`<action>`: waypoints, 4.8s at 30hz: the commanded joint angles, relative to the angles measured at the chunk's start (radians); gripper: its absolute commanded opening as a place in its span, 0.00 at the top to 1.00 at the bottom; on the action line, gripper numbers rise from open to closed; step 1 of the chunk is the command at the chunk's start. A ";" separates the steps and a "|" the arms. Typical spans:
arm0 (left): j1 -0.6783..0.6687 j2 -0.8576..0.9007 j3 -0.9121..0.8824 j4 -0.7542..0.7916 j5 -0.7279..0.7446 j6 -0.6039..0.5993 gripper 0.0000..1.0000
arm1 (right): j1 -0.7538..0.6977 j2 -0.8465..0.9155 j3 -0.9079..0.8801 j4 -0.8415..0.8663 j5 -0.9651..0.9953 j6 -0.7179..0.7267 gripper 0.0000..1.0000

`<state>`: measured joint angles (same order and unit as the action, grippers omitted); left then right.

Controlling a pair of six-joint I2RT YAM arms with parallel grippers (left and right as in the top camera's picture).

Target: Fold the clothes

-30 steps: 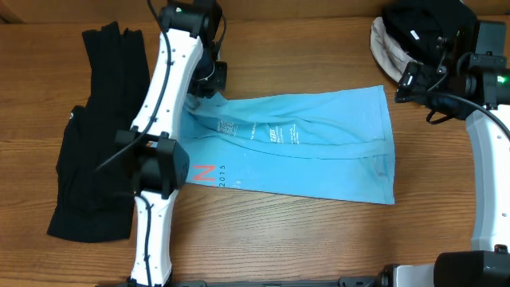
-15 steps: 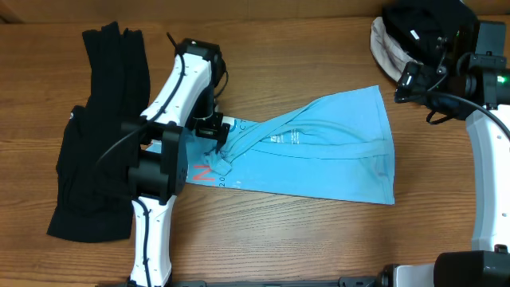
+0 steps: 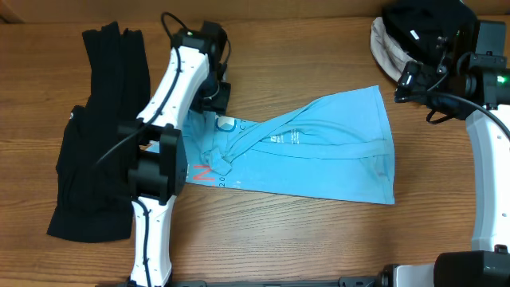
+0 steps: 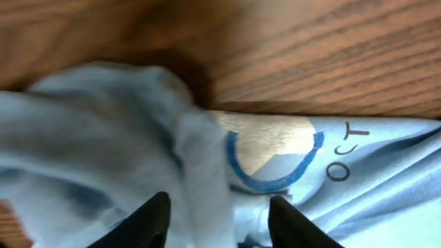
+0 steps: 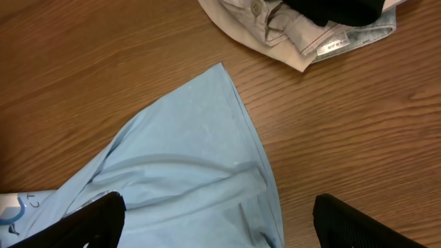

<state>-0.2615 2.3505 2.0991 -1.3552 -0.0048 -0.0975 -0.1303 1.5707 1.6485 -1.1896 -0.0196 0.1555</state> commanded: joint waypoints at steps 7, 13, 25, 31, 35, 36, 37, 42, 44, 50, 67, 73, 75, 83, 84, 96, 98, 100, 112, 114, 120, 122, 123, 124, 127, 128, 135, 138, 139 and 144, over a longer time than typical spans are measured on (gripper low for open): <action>-0.007 -0.015 -0.071 0.000 0.016 0.016 0.60 | -0.002 -0.003 0.006 0.006 0.000 -0.006 0.09; -0.007 -0.015 -0.083 -0.027 -0.028 0.016 0.64 | -0.002 -0.003 0.006 0.006 0.000 -0.007 0.09; -0.021 -0.015 -0.132 0.011 -0.012 0.024 0.71 | -0.002 -0.003 0.006 0.010 0.000 -0.006 0.09; -0.061 -0.015 -0.132 0.057 0.028 0.043 0.58 | -0.002 -0.003 0.006 0.010 0.000 -0.007 0.09; -0.084 -0.015 -0.132 0.085 0.031 0.056 0.51 | -0.002 -0.003 0.006 0.010 0.000 -0.007 0.09; -0.089 -0.015 -0.132 0.089 0.031 0.062 0.51 | -0.002 -0.003 0.006 0.010 0.000 -0.007 0.09; -0.093 -0.015 -0.132 0.091 0.031 0.069 0.50 | -0.002 -0.003 0.006 0.010 0.000 -0.007 0.09; -0.100 -0.015 -0.132 0.095 0.031 0.084 0.48 | -0.002 -0.003 0.006 0.010 0.000 -0.007 0.09; -0.100 -0.019 -0.132 0.092 0.031 0.090 0.48 | -0.002 -0.003 0.006 0.010 0.000 -0.006 0.09; -0.099 -0.036 -0.021 -0.013 -0.006 0.098 0.51 | -0.002 -0.003 0.006 0.009 0.000 -0.006 0.09; -0.144 -0.028 -0.114 -0.013 -0.060 0.064 0.53 | -0.002 -0.003 0.006 0.005 0.000 -0.007 0.09; -0.144 -0.028 -0.208 0.048 -0.122 0.006 0.53 | -0.002 -0.003 0.006 0.004 0.000 -0.007 0.09; -0.143 -0.028 -0.228 0.063 -0.138 -0.006 0.53 | -0.002 -0.003 0.006 0.002 0.000 -0.007 0.09; -0.143 -0.028 -0.239 0.098 -0.156 -0.072 0.58 | -0.002 -0.003 0.006 0.002 0.000 -0.007 0.09; -0.143 -0.028 -0.239 0.101 -0.156 -0.083 0.58 | -0.002 -0.003 0.006 0.002 0.000 -0.007 0.09; -0.119 -0.028 -0.238 0.114 -0.150 -0.154 0.83 | -0.002 -0.003 0.006 0.002 0.000 -0.007 0.09; -0.111 -0.028 -0.238 0.114 -0.145 -0.154 0.83 | -0.002 -0.003 0.006 0.003 0.000 -0.007 0.09; -0.103 -0.028 -0.238 0.114 -0.142 -0.154 0.84 | -0.002 -0.003 0.006 0.006 0.000 -0.007 0.09; -0.092 -0.028 -0.238 0.126 -0.132 -0.153 0.84 | -0.002 -0.003 0.006 0.006 0.000 -0.006 0.09; -0.092 -0.028 -0.236 0.122 -0.132 -0.150 0.77 | -0.002 -0.003 0.006 0.006 0.000 -0.007 0.09; -0.092 -0.030 -0.182 0.097 -0.125 -0.151 0.76 | -0.002 -0.003 0.006 0.006 0.000 -0.007 0.09; -0.092 -0.030 -0.175 0.123 -0.115 -0.154 0.74 | -0.002 -0.003 0.006 0.006 0.000 -0.007 0.09; -0.092 -0.030 -0.176 0.128 -0.110 -0.153 0.74 | -0.002 -0.003 0.006 0.006 0.000 -0.007 0.09; -0.092 -0.030 -0.176 0.135 -0.102 -0.154 0.74 | -0.002 -0.003 0.006 0.006 0.000 -0.007 0.09; -0.092 -0.030 -0.176 0.146 -0.079 -0.154 0.74 | -0.002 -0.003 0.006 0.006 0.000 -0.007 0.09; -0.092 -0.030 -0.176 0.148 -0.072 -0.154 0.74 | -0.002 -0.003 0.006 0.006 0.000 -0.007 0.09; -0.090 -0.030 -0.179 0.140 -0.069 -0.153 0.79 | -0.002 -0.003 0.006 0.006 0.000 -0.007 0.09; -0.090 -0.029 -0.181 0.135 -0.073 -0.153 0.86 | -0.002 -0.003 0.006 0.006 0.000 -0.007 0.09; -0.090 -0.029 -0.182 0.135 -0.073 -0.153 0.87 | -0.002 -0.003 0.006 0.005 0.000 -0.007 0.09; -0.087 -0.029 -0.182 0.132 -0.090 -0.153 0.91 | -0.002 -0.003 0.006 0.006 0.000 -0.007 0.09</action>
<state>-0.3588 2.3310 1.9011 -1.2179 -0.0895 -0.2379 -0.1303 1.5707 1.6485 -1.1896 -0.0193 0.1532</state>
